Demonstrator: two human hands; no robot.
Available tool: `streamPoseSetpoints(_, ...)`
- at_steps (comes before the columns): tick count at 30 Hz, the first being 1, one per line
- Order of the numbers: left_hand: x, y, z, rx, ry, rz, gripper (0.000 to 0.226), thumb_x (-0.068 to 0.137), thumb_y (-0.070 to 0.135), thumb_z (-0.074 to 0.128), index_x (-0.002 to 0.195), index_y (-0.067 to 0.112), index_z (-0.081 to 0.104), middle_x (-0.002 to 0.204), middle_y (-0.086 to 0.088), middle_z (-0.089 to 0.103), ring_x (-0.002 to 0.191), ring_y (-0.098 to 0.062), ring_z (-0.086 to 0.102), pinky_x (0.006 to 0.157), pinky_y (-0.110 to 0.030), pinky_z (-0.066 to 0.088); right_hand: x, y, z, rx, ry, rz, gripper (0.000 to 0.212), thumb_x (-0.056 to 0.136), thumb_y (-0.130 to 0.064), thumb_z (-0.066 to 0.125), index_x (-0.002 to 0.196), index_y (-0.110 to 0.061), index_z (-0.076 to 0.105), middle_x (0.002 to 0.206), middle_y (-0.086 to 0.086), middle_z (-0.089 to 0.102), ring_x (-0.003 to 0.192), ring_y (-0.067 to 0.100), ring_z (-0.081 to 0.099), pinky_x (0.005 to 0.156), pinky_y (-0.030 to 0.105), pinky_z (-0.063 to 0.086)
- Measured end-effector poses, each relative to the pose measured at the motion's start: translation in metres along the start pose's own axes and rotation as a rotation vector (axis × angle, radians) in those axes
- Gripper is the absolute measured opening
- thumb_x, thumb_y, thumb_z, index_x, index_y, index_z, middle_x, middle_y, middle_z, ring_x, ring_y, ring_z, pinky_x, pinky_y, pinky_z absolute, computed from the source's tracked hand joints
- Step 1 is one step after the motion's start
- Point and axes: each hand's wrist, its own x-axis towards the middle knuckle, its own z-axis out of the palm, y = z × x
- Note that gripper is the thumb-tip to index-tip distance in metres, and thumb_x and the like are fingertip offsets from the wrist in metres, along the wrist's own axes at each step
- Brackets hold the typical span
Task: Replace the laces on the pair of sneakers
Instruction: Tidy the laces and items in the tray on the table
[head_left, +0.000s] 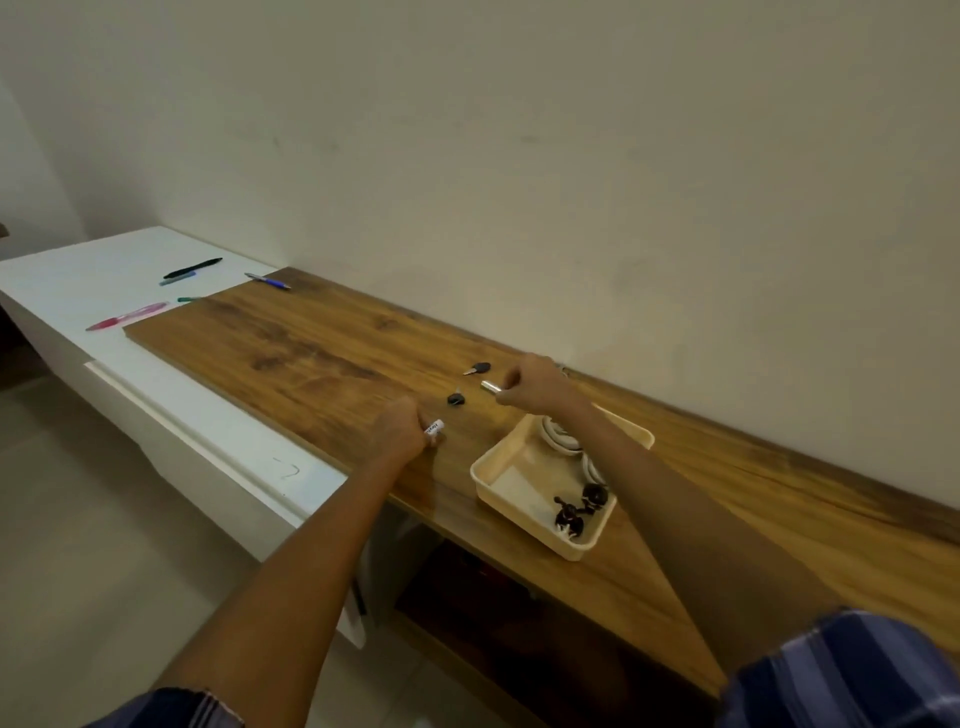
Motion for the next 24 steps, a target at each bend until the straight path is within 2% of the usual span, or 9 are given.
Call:
streamPoseSetpoints(2, -0.006, 0.015, -0.008, -0.132, 0.026, 0.085, 0.024, 0.080, 0.009, 0.070, 0.103, 0.003, 0.066, 0.104, -0.011, 0.066, 0.096, -0.018, 0.061, 0.078, -0.023, 0.046, -0.019, 0.015, -0.026, -0.066, -0.062, 0.028, 0.017, 0.080, -0.013, 0.067, 0.088, 0.001, 0.069, 0.082, 0.010, 0.063, 0.078, 0.016, 0.054, 0.064, 0.026, 0.043)
streamPoseSetpoints(4, -0.014, 0.034, -0.017, -0.198, -0.028, 0.228, 0.025, 0.078, 0.005, 0.071, 0.103, 0.003, 0.067, 0.101, -0.009, 0.068, 0.092, -0.015, 0.063, 0.074, -0.016, 0.046, -0.035, 0.028, -0.037, -0.134, -0.121, 0.066, 0.018, 0.081, -0.014, 0.066, 0.089, 0.002, 0.069, 0.080, 0.008, 0.063, 0.078, 0.017, 0.054, 0.063, 0.025, 0.042)
streamPoseSetpoints(5, -0.019, 0.045, -0.019, -0.172, -0.092, 0.301, 0.025, 0.077, 0.005, 0.072, 0.102, 0.005, 0.068, 0.099, -0.007, 0.068, 0.089, -0.012, 0.062, 0.073, -0.015, 0.046, -0.040, 0.033, -0.038, -0.147, -0.132, 0.080, 0.021, 0.081, -0.014, 0.065, 0.090, 0.005, 0.070, 0.082, 0.014, 0.064, 0.076, 0.017, 0.052, 0.063, 0.026, 0.041)
streamPoseSetpoints(8, -0.034, 0.072, -0.011, 0.083, -0.324, 0.416, 0.027, 0.077, 0.005, 0.073, 0.103, 0.009, 0.069, 0.100, -0.005, 0.069, 0.089, -0.011, 0.062, 0.080, -0.023, 0.050, -0.052, 0.042, -0.032, -0.170, -0.158, 0.095, 0.025, 0.080, -0.014, 0.064, 0.092, 0.006, 0.070, 0.087, 0.026, 0.063, 0.069, 0.017, 0.048, 0.060, 0.028, 0.038)
streamPoseSetpoints(11, -0.044, 0.083, 0.008, 0.335, -0.454, 0.448, 0.029, 0.081, 0.005, 0.069, 0.109, 0.008, 0.067, 0.110, -0.007, 0.066, 0.100, -0.018, 0.062, 0.089, -0.029, 0.050, -0.058, 0.038, -0.016, -0.208, -0.256, 0.083, 0.021, 0.081, -0.018, 0.067, 0.093, -0.001, 0.072, 0.086, 0.012, 0.066, 0.073, 0.013, 0.053, 0.059, 0.024, 0.039)
streamPoseSetpoints(14, -0.048, 0.085, 0.020, 0.378, -0.449, 0.395, 0.021, 0.086, 0.004, 0.062, 0.105, 0.005, 0.068, 0.110, -0.009, 0.065, 0.099, -0.020, 0.063, 0.086, -0.026, 0.050, -0.057, 0.034, -0.001, -0.243, -0.257, 0.057, 0.021, 0.082, -0.020, 0.069, 0.096, -0.005, 0.072, 0.092, 0.009, 0.068, 0.082, 0.016, 0.057, 0.067, 0.027, 0.044)
streamPoseSetpoints(18, -0.046, 0.089, 0.023, 0.319, -0.442, 0.290, 0.023, 0.087, 0.004, 0.059, 0.108, -0.002, 0.067, 0.104, -0.015, 0.066, 0.088, -0.023, 0.062, 0.071, -0.021, 0.048, -0.059, 0.028, 0.015, -0.273, -0.219, 0.036, 0.024, 0.081, -0.023, 0.068, 0.091, -0.001, 0.070, 0.081, 0.011, 0.061, 0.077, 0.020, 0.055, 0.068, 0.029, 0.043)
streamPoseSetpoints(20, -0.043, 0.092, 0.018, 0.295, -0.424, 0.303, 0.024, 0.088, 0.001, 0.055, 0.110, -0.004, 0.064, 0.104, -0.016, 0.064, 0.085, -0.020, 0.059, 0.074, -0.023, 0.047, -0.060, 0.028, 0.022, -0.267, -0.220, 0.032, 0.027, 0.083, -0.024, 0.067, 0.093, 0.000, 0.068, 0.084, 0.013, 0.061, 0.078, 0.022, 0.055, 0.068, 0.030, 0.043)
streamPoseSetpoints(24, -0.032, 0.085, 0.001, 0.196, -0.247, 0.341, 0.020, 0.086, -0.006, 0.054, 0.097, 0.003, 0.067, 0.098, -0.011, 0.066, 0.084, -0.017, 0.061, 0.073, -0.020, 0.050, -0.060, 0.032, 0.022, -0.182, -0.192, -0.011, 0.027, 0.086, -0.025, 0.065, 0.104, -0.005, 0.069, 0.103, 0.011, 0.068, 0.096, 0.023, 0.062, 0.080, 0.032, 0.047)
